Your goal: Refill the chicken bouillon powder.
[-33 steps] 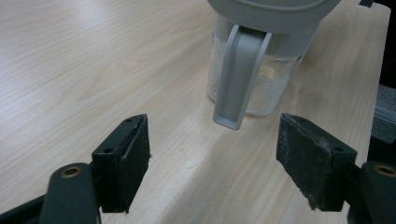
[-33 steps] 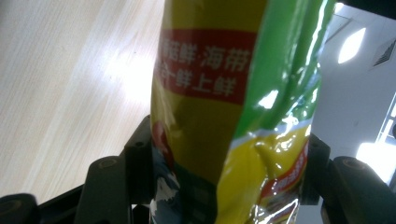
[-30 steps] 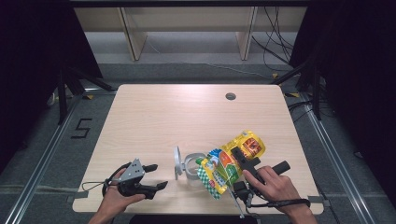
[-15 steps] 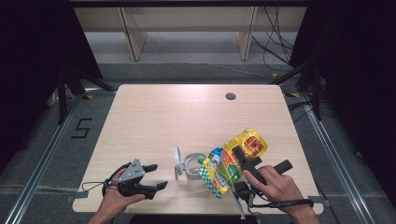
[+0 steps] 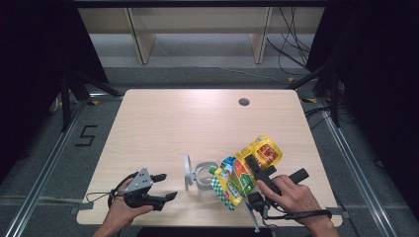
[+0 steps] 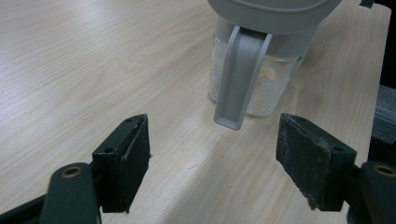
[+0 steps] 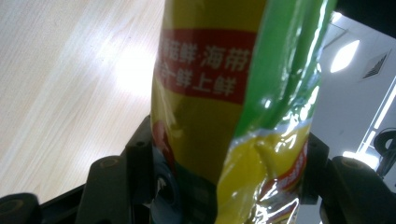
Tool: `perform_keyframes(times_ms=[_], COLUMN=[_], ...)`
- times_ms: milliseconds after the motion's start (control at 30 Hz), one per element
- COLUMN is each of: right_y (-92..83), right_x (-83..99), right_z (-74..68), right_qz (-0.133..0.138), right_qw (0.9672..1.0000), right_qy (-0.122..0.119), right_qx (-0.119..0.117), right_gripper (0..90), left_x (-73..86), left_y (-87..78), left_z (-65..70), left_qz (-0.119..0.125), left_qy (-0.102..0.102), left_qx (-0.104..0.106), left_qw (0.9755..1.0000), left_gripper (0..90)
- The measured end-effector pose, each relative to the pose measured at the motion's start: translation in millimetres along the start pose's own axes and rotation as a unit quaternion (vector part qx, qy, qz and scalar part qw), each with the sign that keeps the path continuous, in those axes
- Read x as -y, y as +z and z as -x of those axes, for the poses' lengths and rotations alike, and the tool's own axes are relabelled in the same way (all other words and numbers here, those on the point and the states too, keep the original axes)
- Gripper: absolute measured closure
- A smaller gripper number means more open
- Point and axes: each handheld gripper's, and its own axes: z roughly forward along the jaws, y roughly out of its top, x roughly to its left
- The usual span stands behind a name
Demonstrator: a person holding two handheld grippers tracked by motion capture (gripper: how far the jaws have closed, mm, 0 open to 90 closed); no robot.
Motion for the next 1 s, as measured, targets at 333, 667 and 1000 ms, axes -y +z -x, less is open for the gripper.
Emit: perform_keyframes(times_ms=[333,667,1000], right_y=[-2.7,-0.5,-1.1], right_x=[5.6,4.8,5.4], right_z=[2.5,9.9,14.3], right_qz=[-0.009,0.007,0.012], right_qw=[1.0,0.9992,0.9992], right_qy=[0.001,-0.038,-0.037], right_qx=[0.001,-0.009,-0.008], right_gripper=[42.0,42.9,43.6], left_x=[0.0,0.5,0.3], left_y=[0.4,1.1,1.0], left_z=[-0.4,-0.1,-0.7], left_qz=[-0.001,-0.006,-0.005], left_qy=[0.002,-0.009,-0.004], left_qx=[-0.003,0.001,0.002], left_qw=[1.0,0.9999,1.0], left_gripper=[25.6,25.6,25.6])
